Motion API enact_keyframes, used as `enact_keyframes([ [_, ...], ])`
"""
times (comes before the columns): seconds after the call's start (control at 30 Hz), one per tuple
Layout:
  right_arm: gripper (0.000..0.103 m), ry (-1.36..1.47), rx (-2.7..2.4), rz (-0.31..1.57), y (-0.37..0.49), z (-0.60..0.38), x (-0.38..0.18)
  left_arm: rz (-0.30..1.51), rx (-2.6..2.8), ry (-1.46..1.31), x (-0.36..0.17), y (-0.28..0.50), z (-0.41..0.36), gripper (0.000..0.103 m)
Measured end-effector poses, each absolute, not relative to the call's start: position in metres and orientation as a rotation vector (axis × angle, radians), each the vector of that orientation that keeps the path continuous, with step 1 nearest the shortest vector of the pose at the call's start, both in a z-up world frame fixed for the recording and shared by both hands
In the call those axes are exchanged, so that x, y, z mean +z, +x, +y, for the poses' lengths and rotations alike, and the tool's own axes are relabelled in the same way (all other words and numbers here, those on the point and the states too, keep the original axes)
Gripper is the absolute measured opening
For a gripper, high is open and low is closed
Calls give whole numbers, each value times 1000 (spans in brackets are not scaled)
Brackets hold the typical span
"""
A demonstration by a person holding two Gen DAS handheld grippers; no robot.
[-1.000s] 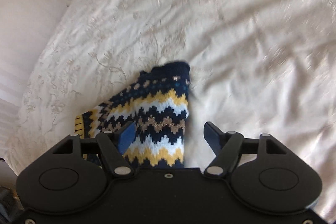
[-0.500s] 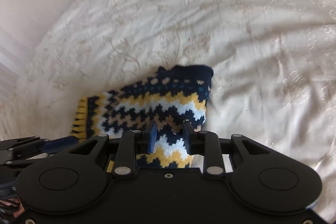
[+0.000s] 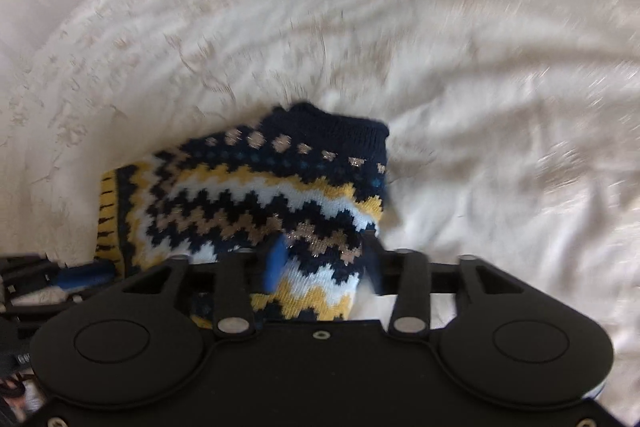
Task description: Fold small clothes
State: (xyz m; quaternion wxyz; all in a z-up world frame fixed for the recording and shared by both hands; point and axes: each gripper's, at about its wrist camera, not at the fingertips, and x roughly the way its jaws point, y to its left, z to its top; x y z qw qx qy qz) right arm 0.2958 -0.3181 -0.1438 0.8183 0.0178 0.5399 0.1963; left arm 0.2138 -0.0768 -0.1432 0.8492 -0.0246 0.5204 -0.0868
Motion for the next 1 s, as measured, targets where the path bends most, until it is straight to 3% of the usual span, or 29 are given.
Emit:
enact_keyframes([
  [0.07, 74, 47, 424, 1090, 274, -322, -131, 1074, -200, -8, -138, 206, -82, 27],
  [0.17, 84, 22, 394, 1066, 245, -317, -128, 1085, -207, 18, -142, 197, -87, 32],
  [0.27, 85, -37, 360, 1116, 228, -308, -145, 1107, -195, 36, -156, 192, -89, 50],
  [0.3, 88, -56, 342, 1150, 224, -305, -155, 1111, -184, 54, -160, 192, -90, 59],
  [0.33, 100, -62, 325, 1178, 222, -304, -165, 1119, -172, 67, -164, 193, -91, 64],
  [0.37, 102, -66, 305, 1201, 220, -305, -174, 1136, -155, 72, -168, 195, -90, 76],
  [0.5, 102, -52, 268, 1273, 219, -307, -195, 1230, -111, -86, -187, 205, -68, 97],
  [0.83, 102, 81, 237, 1153, 205, -333, -144, 1068, -82, -38, -125, 190, -53, 95],
  [1.0, 102, 149, 175, 1101, 227, -334, -130, 992, -85, -22, -106, 224, -61, 95],
])
